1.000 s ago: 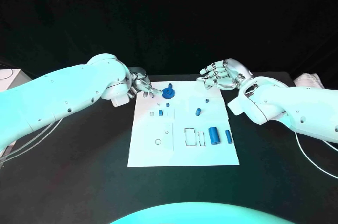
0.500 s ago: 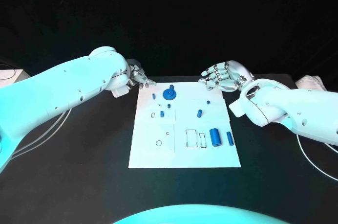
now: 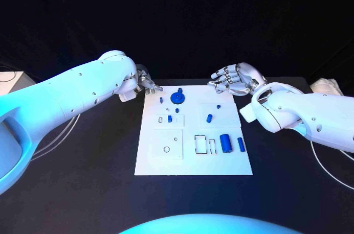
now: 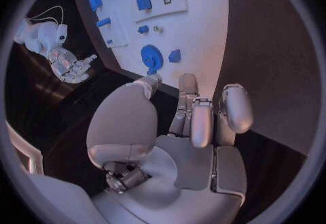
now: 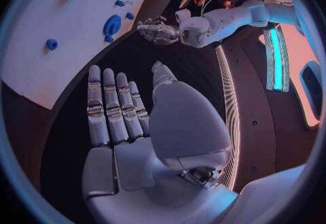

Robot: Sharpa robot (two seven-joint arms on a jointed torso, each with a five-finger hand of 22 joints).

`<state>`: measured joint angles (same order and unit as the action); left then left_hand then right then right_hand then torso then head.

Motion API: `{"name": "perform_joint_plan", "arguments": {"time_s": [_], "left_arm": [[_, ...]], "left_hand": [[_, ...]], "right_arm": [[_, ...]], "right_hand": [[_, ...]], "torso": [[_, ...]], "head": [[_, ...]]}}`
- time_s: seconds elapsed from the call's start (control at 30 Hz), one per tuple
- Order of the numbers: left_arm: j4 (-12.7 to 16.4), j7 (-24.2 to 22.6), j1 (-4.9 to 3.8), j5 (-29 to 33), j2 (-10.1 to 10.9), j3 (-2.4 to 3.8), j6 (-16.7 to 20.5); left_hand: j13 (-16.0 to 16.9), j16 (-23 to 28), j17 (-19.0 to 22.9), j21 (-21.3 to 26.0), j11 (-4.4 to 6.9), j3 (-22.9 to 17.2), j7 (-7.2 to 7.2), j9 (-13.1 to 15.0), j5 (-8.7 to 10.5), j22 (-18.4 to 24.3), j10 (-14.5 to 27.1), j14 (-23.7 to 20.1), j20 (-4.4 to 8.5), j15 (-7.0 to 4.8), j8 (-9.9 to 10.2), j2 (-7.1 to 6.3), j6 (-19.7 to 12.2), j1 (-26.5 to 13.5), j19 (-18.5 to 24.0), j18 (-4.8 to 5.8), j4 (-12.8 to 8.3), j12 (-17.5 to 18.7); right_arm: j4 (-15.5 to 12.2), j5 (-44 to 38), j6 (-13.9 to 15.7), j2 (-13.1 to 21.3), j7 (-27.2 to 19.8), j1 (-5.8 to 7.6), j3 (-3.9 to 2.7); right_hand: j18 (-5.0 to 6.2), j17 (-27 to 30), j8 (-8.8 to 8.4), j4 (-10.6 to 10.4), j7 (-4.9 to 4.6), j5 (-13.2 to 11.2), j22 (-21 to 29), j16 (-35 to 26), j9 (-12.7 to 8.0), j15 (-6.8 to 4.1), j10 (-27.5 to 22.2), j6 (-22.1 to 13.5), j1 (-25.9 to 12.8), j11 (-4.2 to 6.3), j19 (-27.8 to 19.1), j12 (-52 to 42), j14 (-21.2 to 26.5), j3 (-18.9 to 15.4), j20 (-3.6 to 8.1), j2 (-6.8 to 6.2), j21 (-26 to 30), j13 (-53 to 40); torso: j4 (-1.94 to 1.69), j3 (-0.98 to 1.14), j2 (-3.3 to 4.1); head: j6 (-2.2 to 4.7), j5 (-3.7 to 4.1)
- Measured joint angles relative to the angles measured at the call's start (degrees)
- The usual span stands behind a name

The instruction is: Assemble the parts on the task board

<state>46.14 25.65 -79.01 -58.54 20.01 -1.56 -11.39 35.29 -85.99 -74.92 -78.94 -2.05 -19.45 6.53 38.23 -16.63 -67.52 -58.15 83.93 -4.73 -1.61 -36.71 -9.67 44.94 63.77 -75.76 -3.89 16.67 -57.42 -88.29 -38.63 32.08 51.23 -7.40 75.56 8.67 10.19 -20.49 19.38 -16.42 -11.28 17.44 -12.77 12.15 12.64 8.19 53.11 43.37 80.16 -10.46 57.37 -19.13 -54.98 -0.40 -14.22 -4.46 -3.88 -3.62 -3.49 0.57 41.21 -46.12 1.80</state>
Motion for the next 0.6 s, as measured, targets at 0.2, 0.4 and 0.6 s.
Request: {"name": "perform_joint_plan", "arguments": {"time_s": [0.2, 0.4, 0.6], "left_arm": [[-1.43, -0.14, 0.45, 0.26, -0.88, -0.30, -1.07], [-2.00, -0.29, 0.83, 0.89, -1.40, -0.53, -1.85], [-2.06, -0.50, 0.91, 1.47, -1.46, -0.58, -2.20]], "left_hand": [[0.00, 0.00, 0.00, 0.00, 0.00, 0.00, 0.00, 0.00, 0.00, 0.01, 0.00, 0.00, 0.00, 0.00, 0.00, 0.00, 0.00, 0.00, 0.00, 0.00, 0.00, 0.00], [0.00, 0.00, 0.00, 0.00, 0.00, 0.00, -0.21, -0.05, 0.00, -0.09, 0.00, 0.00, 0.00, 0.00, 0.00, 0.00, 0.22, 0.00, 0.00, 0.00, 0.00, -0.22], [0.00, 0.00, 0.00, 0.00, 0.00, 0.00, -0.08, -0.05, 0.00, -0.17, 0.00, 0.00, 0.00, 0.00, 0.00, 0.23, 0.35, 0.23, 0.00, 0.00, 0.00, -0.22]], "right_arm": [[-0.02, 1.24, 0.77, -0.08, -1.59, 0.01, 0.00], [-0.03, 2.21, 1.32, -0.16, -2.62, 0.02, 0.00], [0.06, 2.84, 1.61, -0.23, -3.13, 0.02, 0.00]], "right_hand": [[0.00, 2.55, -0.54, -0.03, 0.00, 0.00, 2.28, -2.24, -0.47, 0.31, 0.12, 0.00, 0.23, -0.11, -1.87, 2.81, 0.33, 0.84, -0.50, -0.23, 0.00, 0.03], [0.00, 2.83, -0.54, -0.04, 0.00, 0.00, 2.53, -2.25, -0.52, 0.31, 0.21, 0.00, 0.23, -0.20, -1.87, 3.17, 0.33, 0.84, -0.51, -0.23, 0.00, 0.03], [0.00, 3.00, -0.54, 0.12, 0.00, 0.00, 2.68, -2.47, -0.52, 0.30, 0.21, 0.00, 0.23, -0.20, -2.06, 3.17, 0.33, 0.99, -0.72, -0.23, 0.00, 0.03]], "torso": [[0.00, -0.02, 0.03], [0.03, -0.01, 0.02], [0.00, 0.03, -0.07]], "head": [[-0.16, 0.03], [-0.35, 0.18], [-0.49, 0.29]]}}
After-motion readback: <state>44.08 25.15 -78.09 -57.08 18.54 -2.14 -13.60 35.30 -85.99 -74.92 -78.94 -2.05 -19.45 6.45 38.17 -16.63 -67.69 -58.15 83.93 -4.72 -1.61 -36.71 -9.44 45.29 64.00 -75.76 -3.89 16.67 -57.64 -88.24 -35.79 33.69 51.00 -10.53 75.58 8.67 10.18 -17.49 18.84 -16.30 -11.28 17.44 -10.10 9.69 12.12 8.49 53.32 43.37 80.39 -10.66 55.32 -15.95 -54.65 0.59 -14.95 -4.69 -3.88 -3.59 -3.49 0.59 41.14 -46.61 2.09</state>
